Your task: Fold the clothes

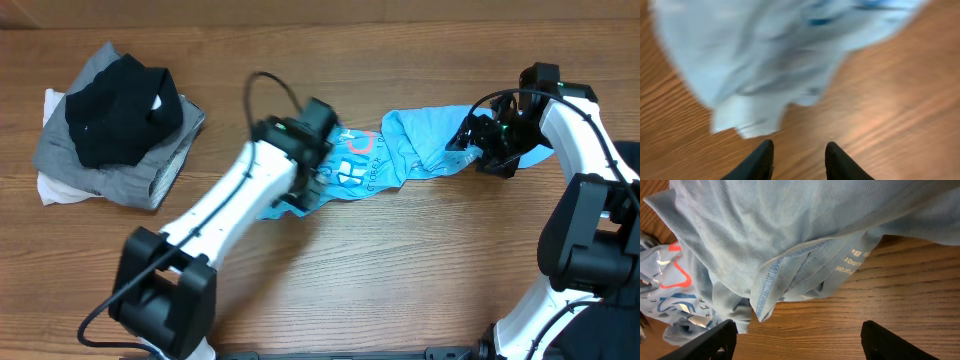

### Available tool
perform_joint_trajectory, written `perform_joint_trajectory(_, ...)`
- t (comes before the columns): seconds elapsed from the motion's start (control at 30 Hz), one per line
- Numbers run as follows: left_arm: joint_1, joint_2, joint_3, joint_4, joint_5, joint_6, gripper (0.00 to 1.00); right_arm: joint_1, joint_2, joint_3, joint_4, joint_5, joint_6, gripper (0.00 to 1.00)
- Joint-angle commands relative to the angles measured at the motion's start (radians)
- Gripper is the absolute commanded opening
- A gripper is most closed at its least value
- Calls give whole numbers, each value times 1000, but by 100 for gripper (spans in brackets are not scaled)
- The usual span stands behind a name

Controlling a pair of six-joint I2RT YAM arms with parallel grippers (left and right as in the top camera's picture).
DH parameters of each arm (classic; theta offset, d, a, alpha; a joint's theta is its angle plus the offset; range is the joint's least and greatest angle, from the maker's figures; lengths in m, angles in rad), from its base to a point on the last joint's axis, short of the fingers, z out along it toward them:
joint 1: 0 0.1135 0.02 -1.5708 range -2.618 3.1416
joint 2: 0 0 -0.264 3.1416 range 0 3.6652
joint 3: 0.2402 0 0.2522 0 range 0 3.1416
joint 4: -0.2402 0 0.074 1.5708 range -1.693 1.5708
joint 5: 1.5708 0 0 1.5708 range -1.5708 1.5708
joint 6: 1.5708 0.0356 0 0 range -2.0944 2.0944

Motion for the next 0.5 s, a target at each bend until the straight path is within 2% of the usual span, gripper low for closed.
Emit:
perform_joint_trajectory(0.0,-72,16,-62,37,3,56,36,-3,-21,1,6,7,-3,84)
perform_joint_trajectory(0.13,-108,30,-126,120,-56,74,41,-3,-21,1,6,7,-3,84)
perform_joint_trajectory(0.3,-85,34,-180,220,-74,76,55,-3,-21,1,5,7,-3,84)
perform_joint_trajectory(0.47,-41,34,-217,274,27,132,56,-3,-21,1,5,6,-3,84)
